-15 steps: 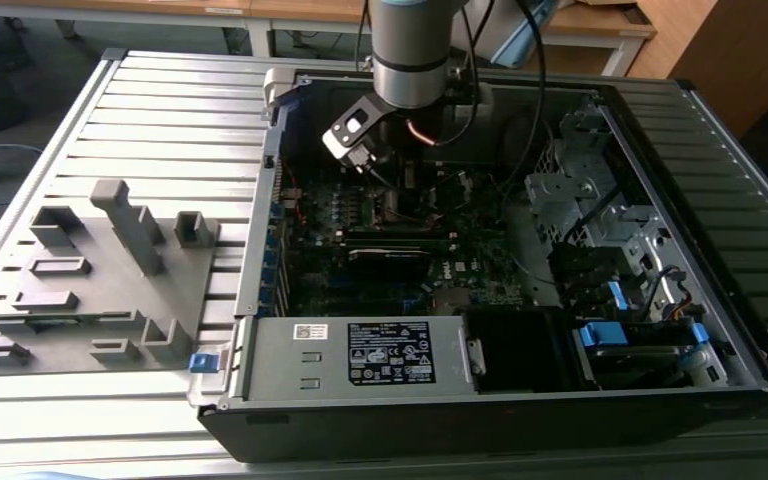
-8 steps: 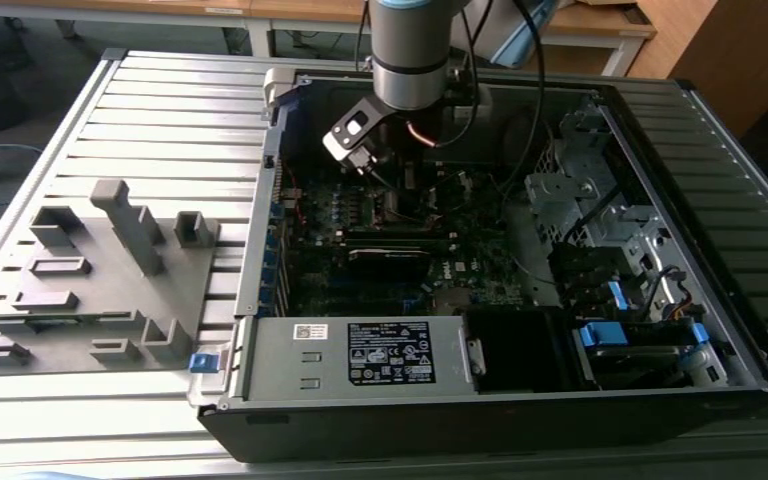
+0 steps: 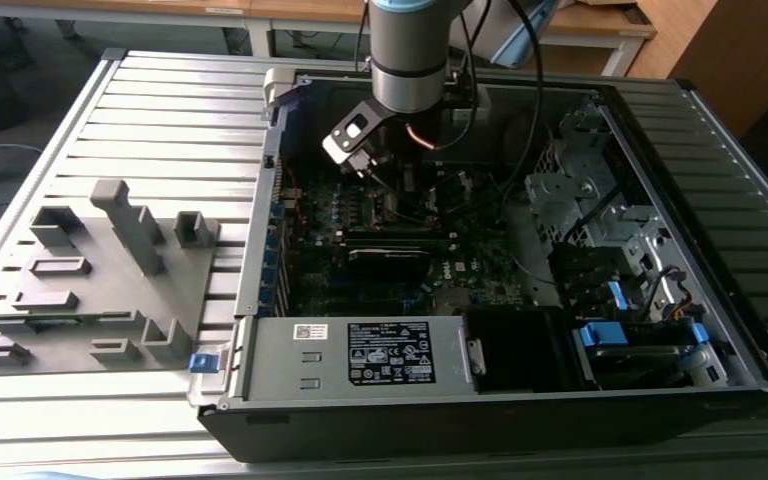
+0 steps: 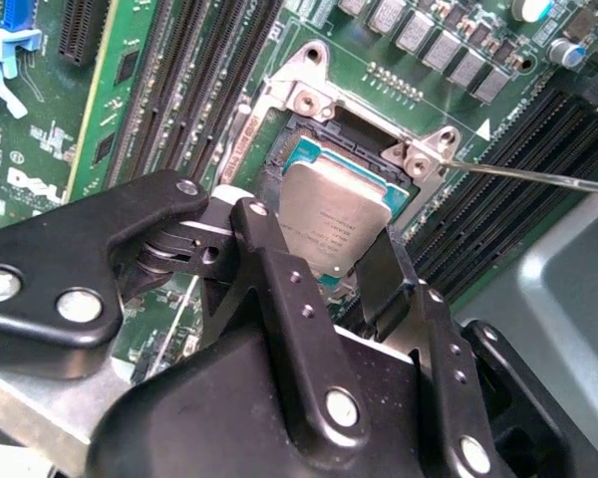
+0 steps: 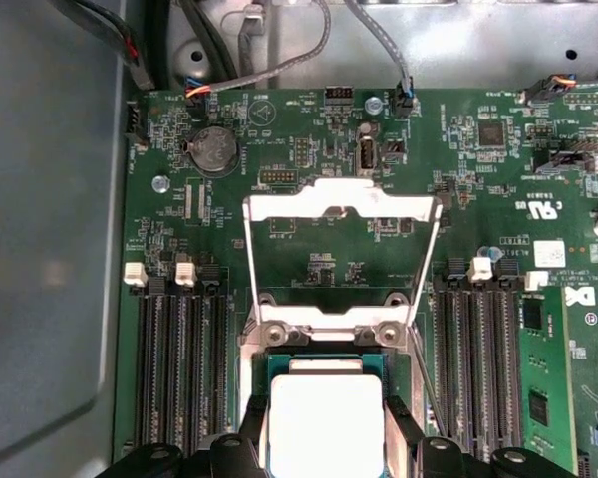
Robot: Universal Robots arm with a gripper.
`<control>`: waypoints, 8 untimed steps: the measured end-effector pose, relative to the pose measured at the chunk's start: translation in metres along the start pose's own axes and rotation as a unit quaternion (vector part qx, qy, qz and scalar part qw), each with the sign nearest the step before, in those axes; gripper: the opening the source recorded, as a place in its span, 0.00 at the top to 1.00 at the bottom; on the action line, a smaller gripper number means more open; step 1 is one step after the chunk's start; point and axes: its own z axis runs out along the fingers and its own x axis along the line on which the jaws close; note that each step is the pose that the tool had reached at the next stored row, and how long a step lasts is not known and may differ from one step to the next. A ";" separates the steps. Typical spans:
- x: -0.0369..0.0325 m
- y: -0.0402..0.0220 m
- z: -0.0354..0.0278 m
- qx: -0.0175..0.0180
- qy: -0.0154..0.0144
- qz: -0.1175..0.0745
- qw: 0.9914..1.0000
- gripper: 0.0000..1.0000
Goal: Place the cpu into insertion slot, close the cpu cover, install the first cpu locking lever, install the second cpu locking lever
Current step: 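Place the cpu into insertion slot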
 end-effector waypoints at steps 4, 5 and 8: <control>-0.0001 -0.0014 0.0013 0.000 0.000 0.000 1.000 0.46; -0.0002 -0.0018 0.0015 0.000 0.000 0.000 1.000 0.46; -0.0008 -0.0022 0.0025 0.000 0.000 0.000 1.000 0.46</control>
